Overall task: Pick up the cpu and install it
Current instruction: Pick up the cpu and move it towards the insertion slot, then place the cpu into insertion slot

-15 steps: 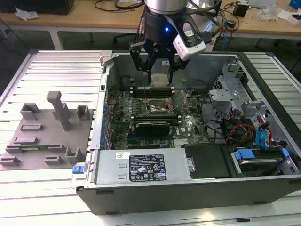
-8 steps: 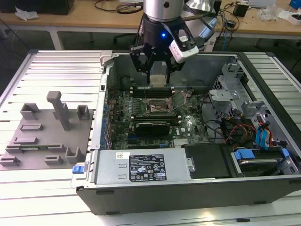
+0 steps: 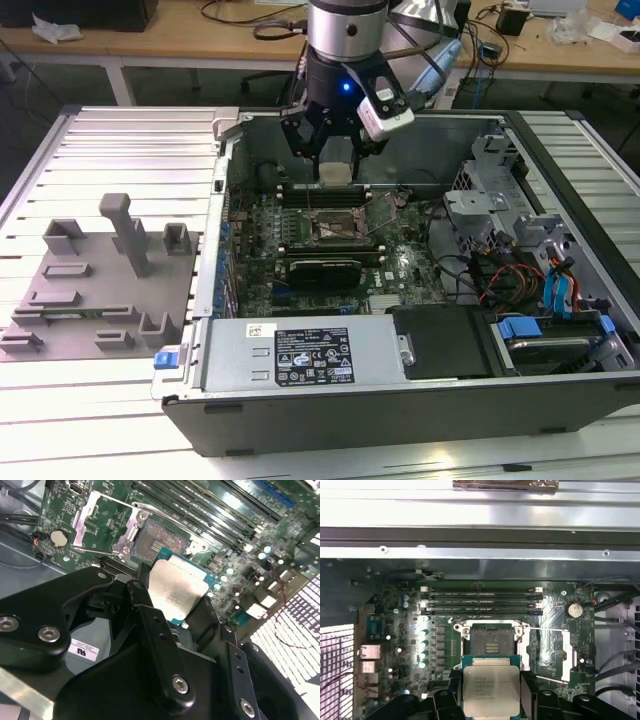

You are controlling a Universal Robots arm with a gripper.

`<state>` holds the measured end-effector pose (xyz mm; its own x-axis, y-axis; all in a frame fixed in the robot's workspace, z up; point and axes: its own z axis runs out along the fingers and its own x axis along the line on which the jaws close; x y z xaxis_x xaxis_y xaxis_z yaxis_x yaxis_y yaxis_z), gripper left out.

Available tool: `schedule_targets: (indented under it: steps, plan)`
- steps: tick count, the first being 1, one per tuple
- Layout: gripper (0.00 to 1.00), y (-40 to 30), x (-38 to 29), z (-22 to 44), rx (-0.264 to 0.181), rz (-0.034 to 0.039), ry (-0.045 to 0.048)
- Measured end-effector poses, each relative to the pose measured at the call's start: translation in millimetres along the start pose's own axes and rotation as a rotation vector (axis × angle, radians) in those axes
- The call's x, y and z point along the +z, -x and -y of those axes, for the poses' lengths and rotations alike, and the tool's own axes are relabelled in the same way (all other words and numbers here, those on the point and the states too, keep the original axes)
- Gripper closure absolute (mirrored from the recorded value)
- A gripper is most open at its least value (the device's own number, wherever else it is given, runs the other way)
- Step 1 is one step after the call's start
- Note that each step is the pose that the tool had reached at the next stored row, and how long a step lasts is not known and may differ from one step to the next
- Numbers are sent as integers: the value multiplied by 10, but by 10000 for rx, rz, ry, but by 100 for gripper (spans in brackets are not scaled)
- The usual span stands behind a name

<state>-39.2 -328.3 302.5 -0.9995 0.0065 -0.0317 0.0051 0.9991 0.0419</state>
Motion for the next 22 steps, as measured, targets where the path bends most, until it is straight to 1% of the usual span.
schedule_targets:
  steps: [1, 2, 19, 20, 22]
  plan:
    - [45, 23, 32, -3, 0, -7, 0]
    - [45, 27, 48, -3, 1, -11, -3]
    - [45, 29, 83, -2, 24, -9, -2]
    - [45, 30, 84, -2, 133, -5, -4]
    - [45, 29, 86, -2, 585, 15, -18]
